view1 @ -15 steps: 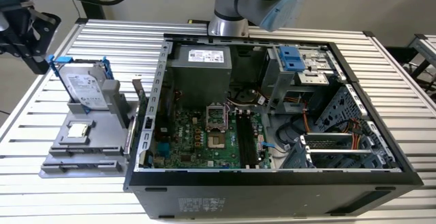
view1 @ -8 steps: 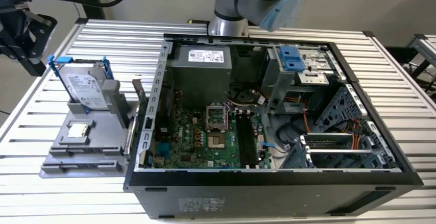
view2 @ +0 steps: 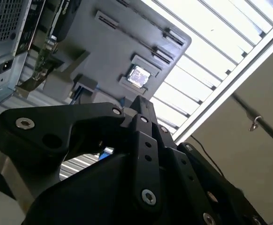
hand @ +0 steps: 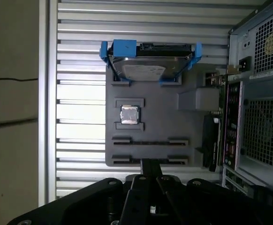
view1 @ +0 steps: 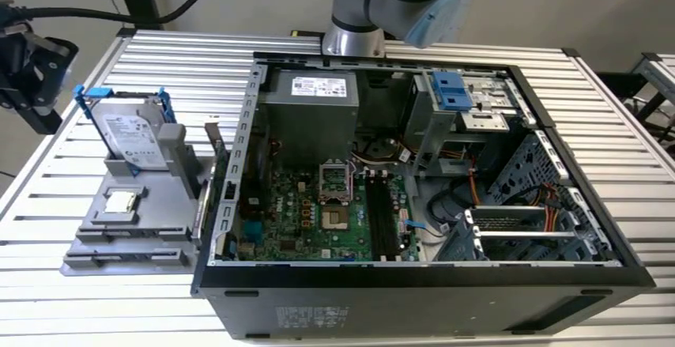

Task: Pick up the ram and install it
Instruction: 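Reach for the ram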

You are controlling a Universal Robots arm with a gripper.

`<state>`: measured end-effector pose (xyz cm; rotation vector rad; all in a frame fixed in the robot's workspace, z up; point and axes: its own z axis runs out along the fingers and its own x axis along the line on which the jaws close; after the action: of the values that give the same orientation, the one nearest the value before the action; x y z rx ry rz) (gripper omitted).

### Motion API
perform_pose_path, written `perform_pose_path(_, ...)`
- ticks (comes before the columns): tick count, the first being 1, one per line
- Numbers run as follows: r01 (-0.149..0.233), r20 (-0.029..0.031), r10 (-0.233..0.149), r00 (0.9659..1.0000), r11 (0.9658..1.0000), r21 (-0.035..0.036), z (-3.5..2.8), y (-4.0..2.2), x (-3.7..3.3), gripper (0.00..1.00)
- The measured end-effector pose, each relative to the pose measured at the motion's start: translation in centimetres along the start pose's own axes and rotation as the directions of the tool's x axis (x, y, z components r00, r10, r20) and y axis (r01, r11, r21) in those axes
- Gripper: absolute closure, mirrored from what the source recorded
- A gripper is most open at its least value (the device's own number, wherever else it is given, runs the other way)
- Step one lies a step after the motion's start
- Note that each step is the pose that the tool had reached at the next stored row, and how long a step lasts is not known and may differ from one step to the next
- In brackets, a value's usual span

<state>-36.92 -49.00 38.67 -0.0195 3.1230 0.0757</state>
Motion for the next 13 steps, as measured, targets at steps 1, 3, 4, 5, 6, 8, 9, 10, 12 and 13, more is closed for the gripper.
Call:
perform_pose_path(1, 0.0, -0.0002, 0.0, 1.0, 1.0, 0.0, 0.01, -0.17, 0.01, 1.0)
perform_pose_path(3, 0.0, -0.0006, 0.0, 1.0, 1.0, 0.0, 0.03, -0.49, 0.01, 1.0)
perform_pose_path(4, 0.0, -0.0008, 0.0, 1.0, 1.0, 0.0, 0.05, -0.66, 0.01, 1.0)
perform_pose_path(5, 0.0, -0.0009, 0.0, 1.0, 1.0, 0.0, 0.06, -0.82, 0.01, 1.0)
perform_pose_path(6, 0.0, -0.0011, 0.0, 1.0, 1.0, -0.0001, 0.07, -1.01, 0.01, 1.0)
perform_pose_path(8, 0.0, -0.0013, 0.0, 1.0, 1.0, 0.0, 0.08, -1.4, 0.02, 1.0)
perform_pose_path(9, 0.0, -0.0014, 0.0, 1.0, 1.0, 0.0, 0.1, -1.54, 0.02, 1.0)
perform_pose_path(10, 0.0, -0.0014, 0.0, 1.0, 1.0, -0.0001, 0.11, -1.63, 0.02, 1.0)
perform_pose_path(12, 0.0, -0.0014, 0.0, 1.0, 1.0, -0.0001, 0.13, -1.84, 0.03, 1.0)
perform_pose_path(13, 0.0, -0.0015, 0.0, 1.0, 1.0, 0.0, 0.12, -2.02, 0.03, 1.0)
